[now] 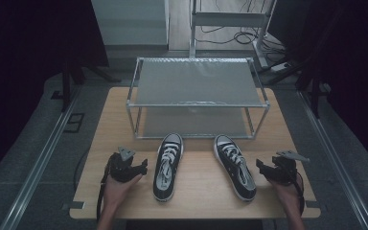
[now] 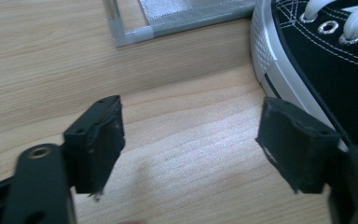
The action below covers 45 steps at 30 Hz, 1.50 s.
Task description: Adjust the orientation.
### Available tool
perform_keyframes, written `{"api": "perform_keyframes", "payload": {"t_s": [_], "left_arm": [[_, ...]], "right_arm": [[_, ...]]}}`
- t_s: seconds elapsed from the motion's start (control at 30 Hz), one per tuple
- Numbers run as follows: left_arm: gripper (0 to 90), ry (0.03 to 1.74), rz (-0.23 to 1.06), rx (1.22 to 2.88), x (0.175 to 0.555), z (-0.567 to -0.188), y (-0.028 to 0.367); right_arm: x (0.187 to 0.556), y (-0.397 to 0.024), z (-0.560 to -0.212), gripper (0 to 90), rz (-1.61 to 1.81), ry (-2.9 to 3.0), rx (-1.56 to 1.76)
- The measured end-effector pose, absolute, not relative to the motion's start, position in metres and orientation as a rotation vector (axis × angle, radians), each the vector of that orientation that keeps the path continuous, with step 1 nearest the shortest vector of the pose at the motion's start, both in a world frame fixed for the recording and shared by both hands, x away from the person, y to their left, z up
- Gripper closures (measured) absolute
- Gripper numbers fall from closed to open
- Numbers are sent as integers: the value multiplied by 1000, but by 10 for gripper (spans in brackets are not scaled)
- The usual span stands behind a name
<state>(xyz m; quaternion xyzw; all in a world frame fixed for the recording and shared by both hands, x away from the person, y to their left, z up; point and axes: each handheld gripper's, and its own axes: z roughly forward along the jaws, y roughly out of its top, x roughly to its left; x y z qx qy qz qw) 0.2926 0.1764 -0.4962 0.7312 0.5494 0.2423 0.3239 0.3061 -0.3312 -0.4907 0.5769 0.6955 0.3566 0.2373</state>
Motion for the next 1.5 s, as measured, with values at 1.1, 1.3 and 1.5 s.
{"api": "perform_keyframes", "payload": {"t_s": [1.1,1.3,1.5], "left_arm": [[273,1323,477,1891,268,-457,184],[270,1329,467,1878,266,-455,188],[266,1324,440,1886,267,-455,189]], "right_arm": [[256,-180,-445,899,1436,2394,1029],[256,-132,-470,899,1375,2550,947],[255,-101,-490,899,1325,2642,907]]}}
